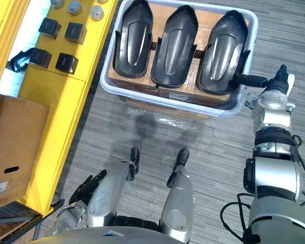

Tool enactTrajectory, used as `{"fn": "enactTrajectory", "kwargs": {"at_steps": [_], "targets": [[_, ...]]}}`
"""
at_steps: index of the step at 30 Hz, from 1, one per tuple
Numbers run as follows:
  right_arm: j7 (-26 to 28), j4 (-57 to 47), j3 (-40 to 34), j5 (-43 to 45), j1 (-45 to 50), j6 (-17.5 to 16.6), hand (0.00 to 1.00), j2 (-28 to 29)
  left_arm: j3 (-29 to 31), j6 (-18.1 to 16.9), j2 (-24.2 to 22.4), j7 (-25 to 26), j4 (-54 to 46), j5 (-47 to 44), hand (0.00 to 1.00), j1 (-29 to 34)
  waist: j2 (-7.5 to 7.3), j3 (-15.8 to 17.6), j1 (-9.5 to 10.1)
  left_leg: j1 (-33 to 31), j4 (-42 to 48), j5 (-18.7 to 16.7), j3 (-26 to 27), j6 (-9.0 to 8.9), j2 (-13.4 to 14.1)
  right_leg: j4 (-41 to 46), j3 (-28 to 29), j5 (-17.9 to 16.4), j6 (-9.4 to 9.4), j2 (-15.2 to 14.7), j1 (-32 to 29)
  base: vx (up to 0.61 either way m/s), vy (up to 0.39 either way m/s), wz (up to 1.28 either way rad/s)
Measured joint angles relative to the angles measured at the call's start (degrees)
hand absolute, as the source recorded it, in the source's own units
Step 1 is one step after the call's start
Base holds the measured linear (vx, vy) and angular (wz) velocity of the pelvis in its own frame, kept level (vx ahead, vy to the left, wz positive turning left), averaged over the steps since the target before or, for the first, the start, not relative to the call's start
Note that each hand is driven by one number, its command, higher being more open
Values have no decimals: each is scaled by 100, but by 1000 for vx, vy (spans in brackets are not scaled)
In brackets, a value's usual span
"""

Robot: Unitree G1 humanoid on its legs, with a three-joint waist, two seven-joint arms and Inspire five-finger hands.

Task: Walk over and take three plastic housings, then place them on the shelf

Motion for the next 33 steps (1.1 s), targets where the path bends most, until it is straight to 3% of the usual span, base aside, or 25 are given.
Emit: {"fn": "enactTrajectory", "kwargs": {"at_steps": [5, 6, 16, 24, 33], "targets": [[255, 214, 298, -16, -250, 222, 100, -115, -143, -98, -19, -57, 141, -90, 100, -52, 119, 35, 127, -24, 1, 32, -55, -15, -12, 174, -27, -85, -27, -32, -69, -23, 7, 5], [303, 234, 345, -21, -326, 291, 0, -115, -147, -105, -18, -73, 142, -90, 100, -52, 126, 30, 135, -78, 8, 50, -87, -23, -13, 221, -56, -103, -43, -39, -122, -14, -4, 10], [417, 611, 459, -335, -553, 531, 0, -385, -190, -199, -16, -91, 232, -125, 100, -48, 131, 27, 169, -203, 32, 110, -199, -48, 5, 353, -170, -166, -99, -48, -218, -5, -2, 5], [482, 629, 511, 4, -561, 580, 0, -365, -310, -369, 1, 80, 237, -57, 100, -39, 138, 22, 137, -43, -30, 147, -190, -94, 93, 341, -170, -177, -118, 9, -98, 0, 0, 0], [-303, 518, 201, 395, -572, 646, 0, -355, -566, -671, 27, 455, -253, -26, 100, 201, 120, 34, 78, 570, -520, 255, -114, -116, 104, -212, -181, -44, -77, 110, 496, 28, 4, -3]]}}
